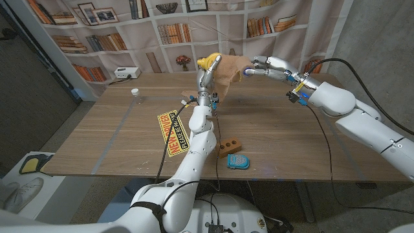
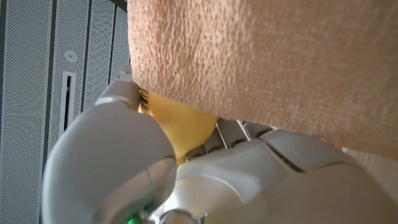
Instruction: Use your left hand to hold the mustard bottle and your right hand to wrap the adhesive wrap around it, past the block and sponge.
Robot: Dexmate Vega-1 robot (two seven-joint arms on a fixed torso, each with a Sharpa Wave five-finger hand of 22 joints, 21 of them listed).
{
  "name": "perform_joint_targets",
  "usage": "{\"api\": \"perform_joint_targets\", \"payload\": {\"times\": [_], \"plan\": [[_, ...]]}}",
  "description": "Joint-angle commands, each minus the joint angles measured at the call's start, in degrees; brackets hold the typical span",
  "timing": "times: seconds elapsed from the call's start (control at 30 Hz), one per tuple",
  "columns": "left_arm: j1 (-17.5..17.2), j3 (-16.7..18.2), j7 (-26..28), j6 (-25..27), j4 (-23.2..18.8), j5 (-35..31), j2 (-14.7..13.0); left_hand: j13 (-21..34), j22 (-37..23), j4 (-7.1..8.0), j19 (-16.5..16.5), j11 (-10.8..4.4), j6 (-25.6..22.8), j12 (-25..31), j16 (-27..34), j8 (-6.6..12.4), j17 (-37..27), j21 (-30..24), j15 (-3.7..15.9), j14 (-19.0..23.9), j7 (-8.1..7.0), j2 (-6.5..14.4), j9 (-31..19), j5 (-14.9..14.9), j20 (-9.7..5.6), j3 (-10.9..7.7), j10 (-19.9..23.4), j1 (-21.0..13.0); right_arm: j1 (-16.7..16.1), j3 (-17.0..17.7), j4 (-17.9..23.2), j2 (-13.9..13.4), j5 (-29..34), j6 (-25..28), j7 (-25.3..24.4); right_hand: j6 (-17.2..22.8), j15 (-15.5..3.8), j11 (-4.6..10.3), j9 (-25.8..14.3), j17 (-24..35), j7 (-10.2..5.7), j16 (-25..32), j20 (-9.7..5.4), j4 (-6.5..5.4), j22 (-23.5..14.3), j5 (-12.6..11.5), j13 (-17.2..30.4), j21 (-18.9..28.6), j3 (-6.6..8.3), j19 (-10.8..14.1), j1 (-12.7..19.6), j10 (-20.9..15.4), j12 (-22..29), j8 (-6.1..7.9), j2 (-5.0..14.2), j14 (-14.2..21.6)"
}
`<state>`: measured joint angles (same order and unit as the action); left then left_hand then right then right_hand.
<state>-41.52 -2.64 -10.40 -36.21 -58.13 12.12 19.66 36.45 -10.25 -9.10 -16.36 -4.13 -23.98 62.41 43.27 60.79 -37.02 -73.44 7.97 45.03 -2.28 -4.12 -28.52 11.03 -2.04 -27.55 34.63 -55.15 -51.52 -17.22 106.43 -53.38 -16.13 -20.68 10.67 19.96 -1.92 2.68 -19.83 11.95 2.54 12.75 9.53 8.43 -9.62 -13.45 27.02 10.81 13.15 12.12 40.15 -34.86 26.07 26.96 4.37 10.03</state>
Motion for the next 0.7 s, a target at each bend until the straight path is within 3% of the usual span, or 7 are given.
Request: {"api": "perform_joint_targets", "payload": {"times": [0.03,0.7], "plan": [[0.2,0.8,3.0,-2.4,1.1,-0.9,0.5,0.2,-0.2,-0.15,-0.1,-0.29,-0.4,-0.2,0.2,0.29,-0.1,-0.5,0.04,0.3,-0.14,13.8,-0.1,0.3,0.02,0.00,0.7,-14.4,-1.8,1.5,1.1,-0.5,2.4,-0.3,-3.2,6.2,-2.82,0.16,-0.2,0.1,-5.90,0.2,0.06,0.00,-0.1,-0.4,0.1,-0.1,0.37,-0.1,-0.1,-0.4,-0.2,0.06,0.50,0.3],[0.0,0.3,1.9,-1.1,0.5,-0.4,-0.2,0.4,-0.1,-0.17,-0.2,-0.32,-0.4,-0.6,0.5,0.56,0.1,-0.6,-0.03,0.3,0.00,13.7,0.1,0.4,-0.04,0.31,1.1,-14.6,-2.4,2.4,0.9,0.8,4.8,-2.0,-6.3,6.2,-2.82,0.01,-0.2,0.1,-5.96,0.1,0.13,0.05,-0.1,-0.4,0.0,-0.1,0.42,-0.3,0.0,-0.1,-0.5,-0.06,0.43,0.3]]}}
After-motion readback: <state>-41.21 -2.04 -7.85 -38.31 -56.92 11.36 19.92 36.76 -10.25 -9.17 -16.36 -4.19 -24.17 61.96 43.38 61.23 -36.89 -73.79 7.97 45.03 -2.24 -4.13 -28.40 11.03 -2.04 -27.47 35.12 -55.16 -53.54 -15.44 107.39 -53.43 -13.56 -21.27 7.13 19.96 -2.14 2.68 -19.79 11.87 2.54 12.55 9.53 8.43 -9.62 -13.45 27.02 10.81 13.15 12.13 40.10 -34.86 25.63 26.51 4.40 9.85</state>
